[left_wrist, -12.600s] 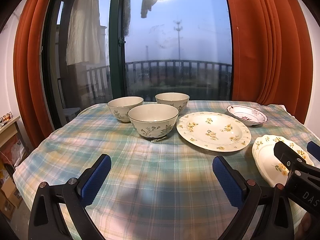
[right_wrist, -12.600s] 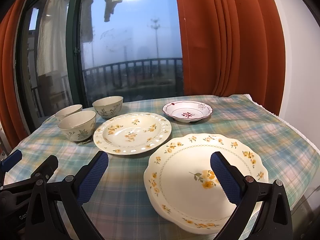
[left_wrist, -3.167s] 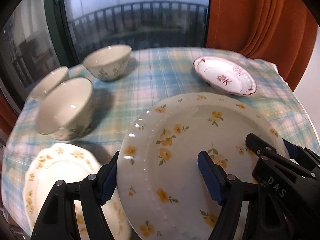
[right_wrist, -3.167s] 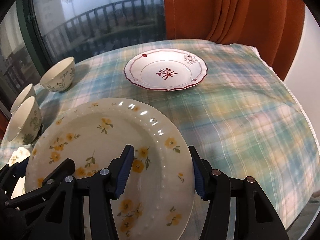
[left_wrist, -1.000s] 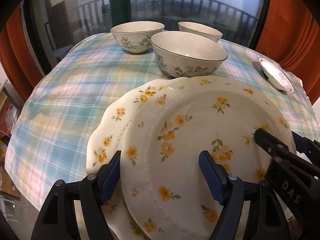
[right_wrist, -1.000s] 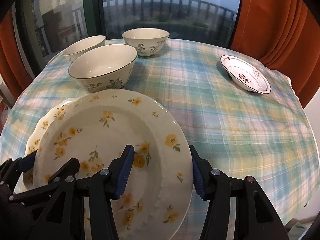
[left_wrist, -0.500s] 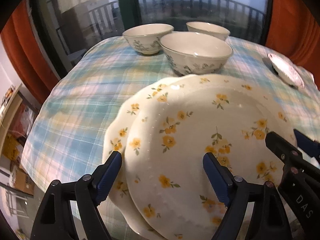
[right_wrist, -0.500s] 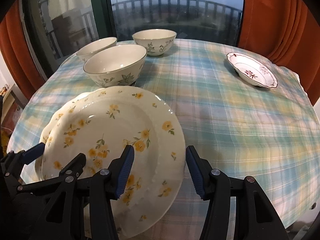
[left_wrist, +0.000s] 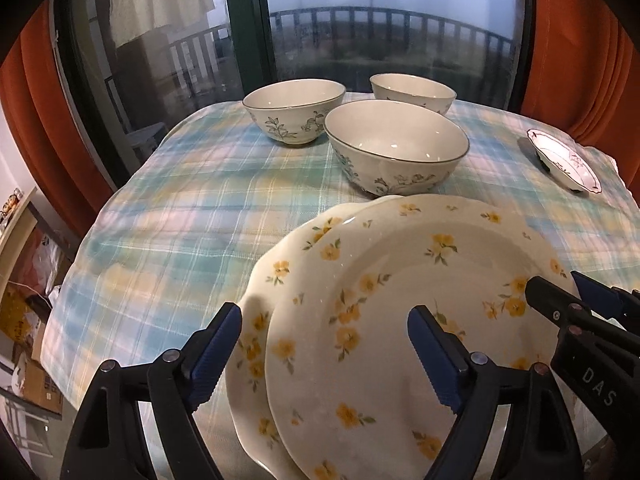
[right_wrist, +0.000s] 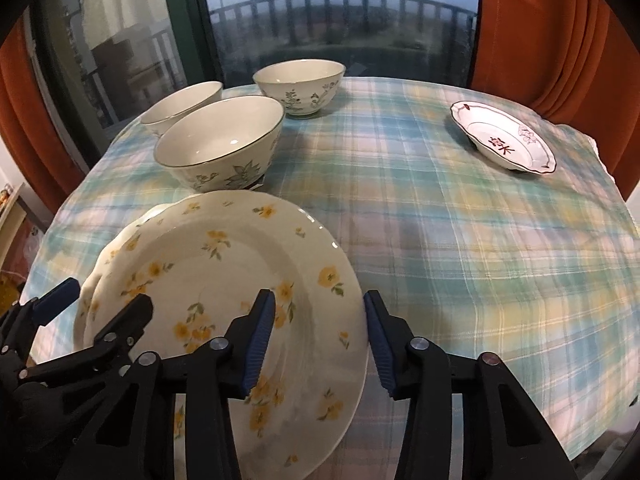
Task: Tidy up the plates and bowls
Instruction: 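Lower the round plate onto the scalloped plate and open both grippers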
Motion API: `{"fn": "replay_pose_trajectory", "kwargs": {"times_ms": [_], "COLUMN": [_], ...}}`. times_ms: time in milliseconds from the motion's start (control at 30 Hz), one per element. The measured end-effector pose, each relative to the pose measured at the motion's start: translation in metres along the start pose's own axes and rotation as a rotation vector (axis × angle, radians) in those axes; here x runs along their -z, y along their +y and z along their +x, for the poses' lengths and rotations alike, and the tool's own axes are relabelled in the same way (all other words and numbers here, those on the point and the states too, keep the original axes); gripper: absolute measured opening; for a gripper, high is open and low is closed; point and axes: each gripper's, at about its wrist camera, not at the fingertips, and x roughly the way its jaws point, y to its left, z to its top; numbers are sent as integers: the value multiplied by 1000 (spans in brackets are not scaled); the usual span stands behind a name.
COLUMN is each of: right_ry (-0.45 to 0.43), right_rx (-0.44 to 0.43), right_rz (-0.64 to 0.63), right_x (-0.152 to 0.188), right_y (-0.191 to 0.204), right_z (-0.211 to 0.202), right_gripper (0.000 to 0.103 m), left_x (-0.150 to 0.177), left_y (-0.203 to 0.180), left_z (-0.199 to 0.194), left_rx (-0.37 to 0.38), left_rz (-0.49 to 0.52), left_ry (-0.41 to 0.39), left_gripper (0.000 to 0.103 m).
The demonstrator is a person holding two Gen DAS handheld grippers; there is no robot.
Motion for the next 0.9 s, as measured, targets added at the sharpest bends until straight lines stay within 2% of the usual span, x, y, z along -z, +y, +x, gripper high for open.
{"fn": "replay_pose_trajectory", "kwargs": {"times_ms": [133, 233, 300, 500, 567, 667, 833, 900], "right_ry": [26, 56, 53, 53, 40, 21, -14, -29], "right_rx": [55, 41, 73, 73, 54, 45, 33, 20], "right_rz": [-45, -62, -84, -53, -33, -47, -35, -25], "right_x": [-3, -2, -2, -3, -2, 3, 9, 10], "right_y": [14, 24, 30, 29, 27, 29, 22, 19], "right_z": [9, 16, 17, 18, 15, 10, -4, -11], "right_gripper": [48, 47, 48, 49, 54, 57, 71, 73], "left_x": [-1, -1, 0, 5, 7, 11, 16, 16], "left_y": [5, 10, 14, 16, 16, 18, 18, 18], "left_z": [6, 6, 5, 4, 2, -2, -15, -20], "left_rx": [28, 19, 24, 30, 21, 16, 0, -5], "left_rz": [0, -4, -12, -13, -15, -32, -39, -43], "left_ry": [9, 3, -1, 11, 10, 14, -11, -20], "left_gripper": [87, 87, 87, 87, 87, 87, 87, 87]}}
